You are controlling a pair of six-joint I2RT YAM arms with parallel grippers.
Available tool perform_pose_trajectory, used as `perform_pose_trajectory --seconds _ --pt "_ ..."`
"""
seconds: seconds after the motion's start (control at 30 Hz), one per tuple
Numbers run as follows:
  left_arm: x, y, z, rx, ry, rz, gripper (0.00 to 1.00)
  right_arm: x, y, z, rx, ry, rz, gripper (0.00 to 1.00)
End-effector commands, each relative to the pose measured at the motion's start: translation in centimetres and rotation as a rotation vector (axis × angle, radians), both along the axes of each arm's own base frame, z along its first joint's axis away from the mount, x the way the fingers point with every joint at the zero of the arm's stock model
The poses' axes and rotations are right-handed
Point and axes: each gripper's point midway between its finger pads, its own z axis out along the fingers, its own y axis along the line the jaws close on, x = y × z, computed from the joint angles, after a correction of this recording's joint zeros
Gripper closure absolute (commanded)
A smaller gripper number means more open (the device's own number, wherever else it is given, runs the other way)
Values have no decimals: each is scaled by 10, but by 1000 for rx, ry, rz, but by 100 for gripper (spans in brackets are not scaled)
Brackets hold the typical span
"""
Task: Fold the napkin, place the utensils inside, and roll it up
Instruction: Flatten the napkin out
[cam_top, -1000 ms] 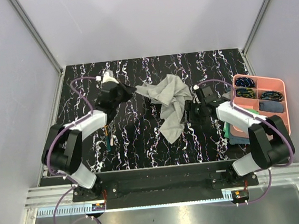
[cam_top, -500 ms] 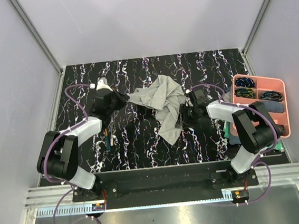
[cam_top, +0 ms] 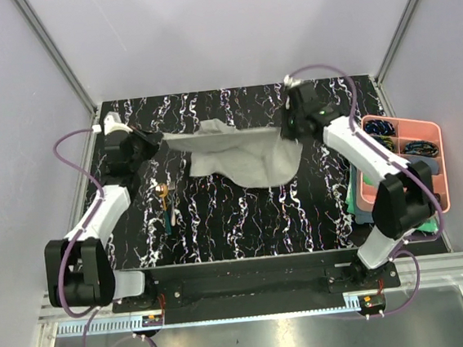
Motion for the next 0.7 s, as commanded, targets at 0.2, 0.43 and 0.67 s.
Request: perform_pose_trajectory --seconds 0.2,0.43,0.67 --pt "-28 46 2 25 -25 101 100 -67 -35 -3 -66 62 5 82" --pt "-56 48 -58 64 95 100 100 -111 -41 -31 26 151 -91 30" --pt "-61 45 -70 68 118 76 100 -107 -48 -81 64 275 -149 29"
